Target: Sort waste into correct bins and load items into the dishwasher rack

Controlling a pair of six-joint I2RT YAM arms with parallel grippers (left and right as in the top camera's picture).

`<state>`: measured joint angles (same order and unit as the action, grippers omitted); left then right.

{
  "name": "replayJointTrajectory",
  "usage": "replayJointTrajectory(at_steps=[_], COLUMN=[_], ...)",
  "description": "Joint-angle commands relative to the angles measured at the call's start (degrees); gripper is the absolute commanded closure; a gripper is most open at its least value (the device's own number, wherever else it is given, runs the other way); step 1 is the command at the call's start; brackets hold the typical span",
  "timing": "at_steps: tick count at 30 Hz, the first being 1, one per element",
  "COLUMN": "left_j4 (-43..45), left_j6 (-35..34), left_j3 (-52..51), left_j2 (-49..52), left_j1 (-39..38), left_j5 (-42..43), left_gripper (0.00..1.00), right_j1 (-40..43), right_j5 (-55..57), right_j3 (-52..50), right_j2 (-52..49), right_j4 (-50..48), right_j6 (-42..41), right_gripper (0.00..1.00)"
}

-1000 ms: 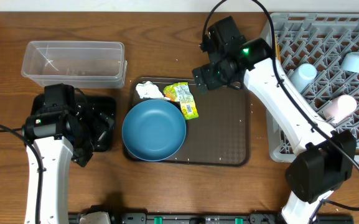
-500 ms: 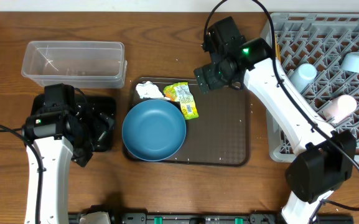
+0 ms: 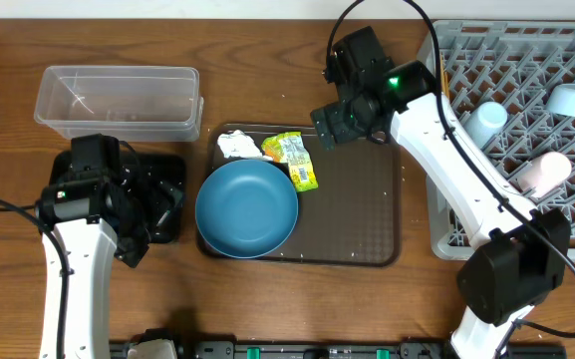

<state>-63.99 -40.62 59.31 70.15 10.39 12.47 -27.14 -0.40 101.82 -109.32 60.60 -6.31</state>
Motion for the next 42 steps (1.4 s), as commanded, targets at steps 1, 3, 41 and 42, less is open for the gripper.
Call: replayJointTrajectory(at_steps=[1,3,41,42], left_j4=[0.0,0.0,-1.6,-1.9], left_j6=[0.3,0.3,2.7,1.4], left_j3=[0.9,0.9,0.6,0.6], left_j2=[0.2,0.2,0.2,0.2], left_j1=[-0.1,-0.1,-8.6,-8.1], left_j5=[-0.8,-0.8,-4.1,-6.5], left_gripper=[0.02,0.02,0.01,0.01], right_j1=[-0.4,-0.7,-1.0,-1.0], right_j5=[0.4,0.4,0.4,0.4], right_j3=[-0.4,-0.4,-0.4,-0.4], right_j2=[0.3,0.3,0.3,0.3], right_j4=[0.1,0.1,0.1,0.1], right_j6=[-0.3,-0.3,-0.3,-0.3], right_gripper=[0.01,0.01,0.01,0.01])
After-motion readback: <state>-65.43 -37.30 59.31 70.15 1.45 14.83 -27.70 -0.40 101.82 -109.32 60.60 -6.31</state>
